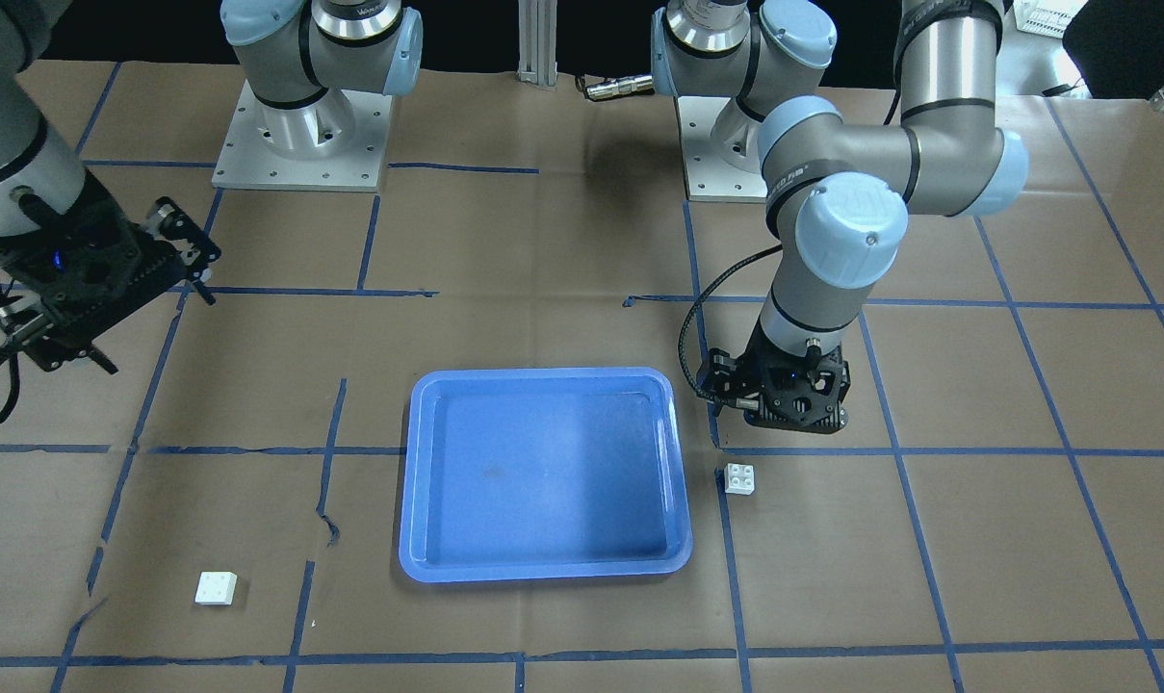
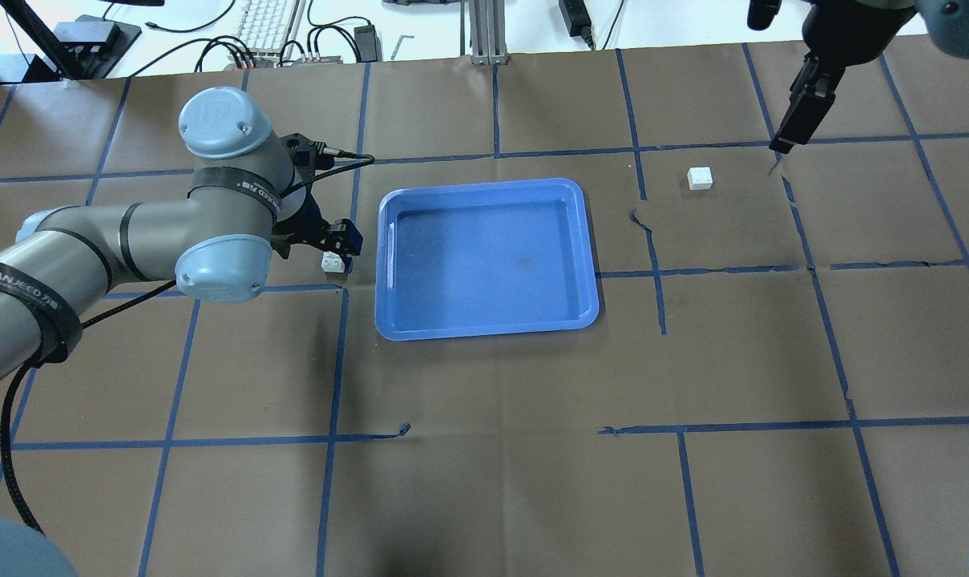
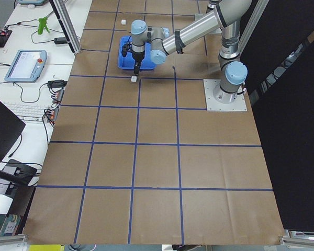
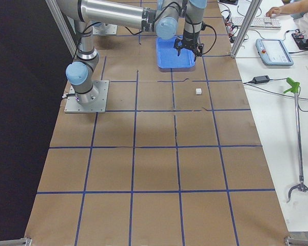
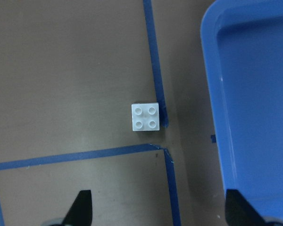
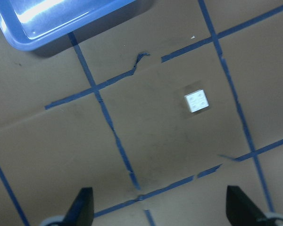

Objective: Assemble white blocks and place on blue tray

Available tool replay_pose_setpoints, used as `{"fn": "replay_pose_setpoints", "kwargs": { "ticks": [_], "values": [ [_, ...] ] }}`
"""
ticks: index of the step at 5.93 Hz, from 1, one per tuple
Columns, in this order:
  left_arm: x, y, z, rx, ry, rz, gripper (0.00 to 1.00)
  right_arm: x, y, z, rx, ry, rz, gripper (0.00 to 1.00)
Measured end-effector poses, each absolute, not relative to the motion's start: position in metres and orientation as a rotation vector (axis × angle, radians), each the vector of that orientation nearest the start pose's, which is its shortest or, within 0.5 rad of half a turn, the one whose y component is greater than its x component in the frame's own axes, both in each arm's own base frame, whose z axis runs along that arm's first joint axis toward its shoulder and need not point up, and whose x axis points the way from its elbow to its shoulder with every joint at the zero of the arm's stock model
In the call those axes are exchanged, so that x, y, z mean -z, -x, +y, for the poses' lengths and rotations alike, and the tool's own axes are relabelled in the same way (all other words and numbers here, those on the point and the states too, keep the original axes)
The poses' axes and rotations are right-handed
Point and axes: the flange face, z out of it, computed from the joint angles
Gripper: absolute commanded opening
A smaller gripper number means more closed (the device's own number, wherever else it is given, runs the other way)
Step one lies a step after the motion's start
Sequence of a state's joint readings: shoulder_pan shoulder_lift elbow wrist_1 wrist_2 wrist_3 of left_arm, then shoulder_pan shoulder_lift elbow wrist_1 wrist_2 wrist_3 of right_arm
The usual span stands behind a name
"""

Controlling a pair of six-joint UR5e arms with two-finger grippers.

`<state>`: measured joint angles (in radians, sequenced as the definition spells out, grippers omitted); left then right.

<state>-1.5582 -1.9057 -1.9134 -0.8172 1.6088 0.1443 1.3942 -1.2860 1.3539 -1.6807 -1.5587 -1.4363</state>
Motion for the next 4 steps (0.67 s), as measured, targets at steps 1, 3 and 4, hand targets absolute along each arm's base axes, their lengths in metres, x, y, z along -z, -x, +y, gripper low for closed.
{"fn": "replay_pose_setpoints", "kwargs": {
  "ticks": [1, 3, 4],
  "values": [
    [-0.209, 0.121, -0.561, 0.128, -0.210, 3.087, 0.98, -0.442, -0.014, -0.673, 0.101, 2.044, 2.416, 1.00],
    [-0.184, 0.121, -0.570, 0.128, -0.277, 3.080, 0.91, -0.406, 0.011, -0.727, 0.194, 2.125, 2.240, 1.00],
    [-0.175, 0.121, -0.572, 0.119, -0.290, 3.082, 0.59, -0.376, 0.027, -0.732, 0.242, 2.110, 2.151, 1.00]
  ]
}}
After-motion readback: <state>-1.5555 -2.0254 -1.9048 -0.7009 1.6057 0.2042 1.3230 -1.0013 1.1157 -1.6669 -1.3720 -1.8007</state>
